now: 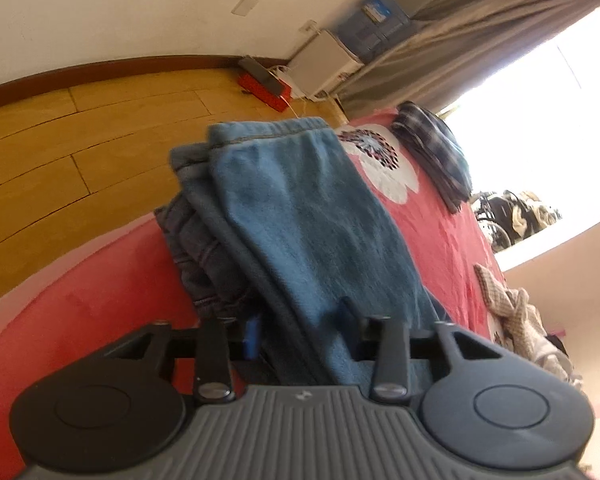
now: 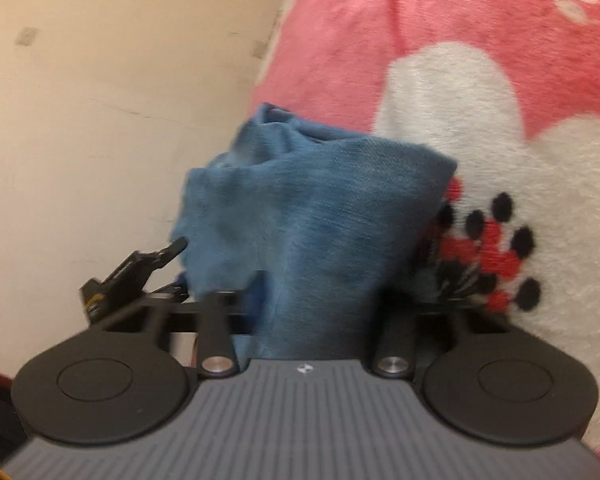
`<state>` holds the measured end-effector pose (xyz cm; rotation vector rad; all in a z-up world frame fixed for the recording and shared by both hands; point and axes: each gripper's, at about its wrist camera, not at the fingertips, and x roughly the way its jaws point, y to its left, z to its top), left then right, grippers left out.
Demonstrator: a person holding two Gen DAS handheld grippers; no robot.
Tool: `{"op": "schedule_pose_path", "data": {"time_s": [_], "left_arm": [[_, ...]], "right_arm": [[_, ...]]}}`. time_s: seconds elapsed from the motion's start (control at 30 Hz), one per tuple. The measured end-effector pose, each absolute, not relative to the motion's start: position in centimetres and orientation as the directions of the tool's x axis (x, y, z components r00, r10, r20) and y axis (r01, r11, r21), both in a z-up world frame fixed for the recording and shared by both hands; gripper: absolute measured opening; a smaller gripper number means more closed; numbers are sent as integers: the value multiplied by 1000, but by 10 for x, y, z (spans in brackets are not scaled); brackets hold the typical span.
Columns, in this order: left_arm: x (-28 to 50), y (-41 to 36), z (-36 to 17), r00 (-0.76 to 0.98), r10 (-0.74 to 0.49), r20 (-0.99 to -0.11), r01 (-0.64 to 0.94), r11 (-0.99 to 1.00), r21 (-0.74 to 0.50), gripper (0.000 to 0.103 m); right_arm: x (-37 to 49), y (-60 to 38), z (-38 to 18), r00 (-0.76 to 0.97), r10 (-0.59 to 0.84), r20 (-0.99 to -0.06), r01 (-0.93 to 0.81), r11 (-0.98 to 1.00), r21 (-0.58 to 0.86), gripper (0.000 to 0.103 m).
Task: Fold clothes
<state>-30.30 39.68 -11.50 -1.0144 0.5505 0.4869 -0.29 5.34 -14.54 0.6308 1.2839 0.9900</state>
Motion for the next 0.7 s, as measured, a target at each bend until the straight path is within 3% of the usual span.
{"op": "schedule_pose_path", "data": {"time_s": [0.07,0.33,0.43,0.6,0.7], "left_arm": [[-304,394,-114,766,129,-630,-612,448,-652,22],[-275,360,-100,789,39,-613,-539,523,-660,18],[-247,324,-96,800,-73,-596,-449,587,-673,17],[-181,236,-102,750,-368,-549,-201,664,-720,17],[-151,195,-114,691,-439,-575,-124,712,-692,17]], "right_arm": [[-6,52,-143,6,871,-492,-239,479,845,15],[6,18,-103,77,897,-436,-259,440,860,9],[11,-8,-86,119,880,-460,-277,474,836,9],[15,-110,-52,203,800,-565,-298,600,743,9],[20,-179,-42,218,756,-618,-253,655,712,13]]}}
